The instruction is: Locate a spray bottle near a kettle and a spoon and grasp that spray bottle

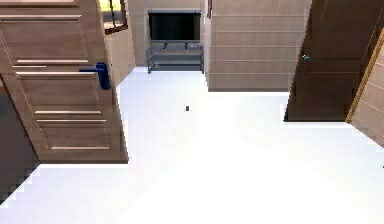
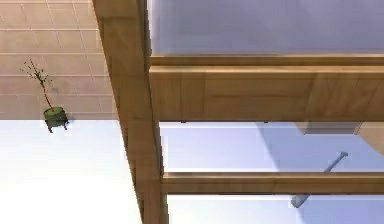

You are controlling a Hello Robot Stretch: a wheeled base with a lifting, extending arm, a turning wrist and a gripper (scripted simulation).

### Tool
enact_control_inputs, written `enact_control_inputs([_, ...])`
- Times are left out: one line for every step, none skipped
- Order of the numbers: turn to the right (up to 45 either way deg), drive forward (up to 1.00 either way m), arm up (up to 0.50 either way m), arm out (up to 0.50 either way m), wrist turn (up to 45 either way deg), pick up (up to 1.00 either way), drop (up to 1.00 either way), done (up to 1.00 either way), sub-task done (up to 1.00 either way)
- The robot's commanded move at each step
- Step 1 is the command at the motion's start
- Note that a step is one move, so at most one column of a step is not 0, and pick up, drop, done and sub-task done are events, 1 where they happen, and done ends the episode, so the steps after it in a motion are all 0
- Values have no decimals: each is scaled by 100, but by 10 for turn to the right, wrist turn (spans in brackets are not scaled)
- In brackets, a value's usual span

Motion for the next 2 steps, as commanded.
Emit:
enact_control_inputs([180,0,0,0,0,0,0,0,0])
enact_control_inputs([0,100,0,0,0,0,0,0,0])
